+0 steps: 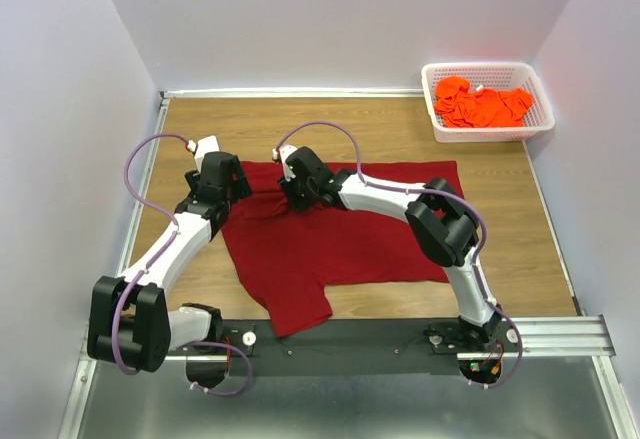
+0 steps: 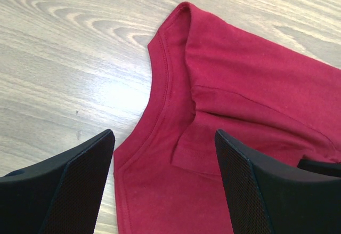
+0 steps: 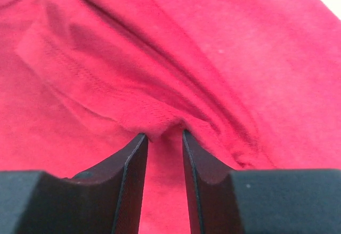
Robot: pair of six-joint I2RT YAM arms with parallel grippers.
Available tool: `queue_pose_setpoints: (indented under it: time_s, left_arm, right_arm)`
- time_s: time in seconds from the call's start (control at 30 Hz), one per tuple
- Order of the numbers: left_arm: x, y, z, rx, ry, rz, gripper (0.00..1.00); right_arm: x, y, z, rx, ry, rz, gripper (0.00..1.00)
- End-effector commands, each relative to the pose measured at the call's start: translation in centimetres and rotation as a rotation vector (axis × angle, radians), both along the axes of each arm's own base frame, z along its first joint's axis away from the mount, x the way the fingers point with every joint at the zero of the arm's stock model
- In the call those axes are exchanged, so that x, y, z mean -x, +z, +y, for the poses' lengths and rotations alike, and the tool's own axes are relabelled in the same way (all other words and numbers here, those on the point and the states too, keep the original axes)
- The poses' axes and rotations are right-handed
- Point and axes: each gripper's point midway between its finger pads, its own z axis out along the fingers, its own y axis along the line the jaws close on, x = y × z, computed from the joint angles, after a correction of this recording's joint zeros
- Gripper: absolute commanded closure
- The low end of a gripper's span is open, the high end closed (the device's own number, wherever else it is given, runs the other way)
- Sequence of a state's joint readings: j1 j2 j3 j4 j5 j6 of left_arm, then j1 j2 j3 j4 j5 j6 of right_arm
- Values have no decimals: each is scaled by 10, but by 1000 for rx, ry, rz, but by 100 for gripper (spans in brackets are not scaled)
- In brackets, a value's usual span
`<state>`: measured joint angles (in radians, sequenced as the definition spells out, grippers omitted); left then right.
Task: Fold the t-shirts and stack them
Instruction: Fold the tshirt
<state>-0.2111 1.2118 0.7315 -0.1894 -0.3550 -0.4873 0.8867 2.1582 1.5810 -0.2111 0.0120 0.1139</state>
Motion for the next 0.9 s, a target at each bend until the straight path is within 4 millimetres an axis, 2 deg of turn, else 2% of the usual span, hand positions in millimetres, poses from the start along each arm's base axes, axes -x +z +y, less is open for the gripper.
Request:
queue_pose_setpoints:
  time_s: [0.0, 0.4, 0.53, 0.57, 0.67, 0.7, 0.87]
  left_arm:
    - [-3, 3, -1, 14, -1, -25, 16]
    - [-6, -2, -4, 15, -13, -10, 16]
    - [-5, -3, -4, 12, -13, -6, 16]
    - [-5, -4, -3, 11, -12, -4, 16]
    - [-6, -3, -3, 11, -11, -6, 17]
    - [-6, -3, -3, 10, -11, -5, 17]
    - [-6, -5, -4, 13, -18, 1, 16]
  right_arm:
    - [-17, -12, -9, 75, -37, -64, 59]
    - [-19, -31, -13, 132, -11, -72, 57]
    - [-19, -27, -12, 126, -10, -75, 71]
    - [-18, -21, -11, 118, -8, -80, 78]
    - [-16, -10, -10, 100, 4, -80, 86]
    - [-14, -3, -10, 92, 7, -85, 93]
    - [-6, 9, -15, 85, 28, -80, 98]
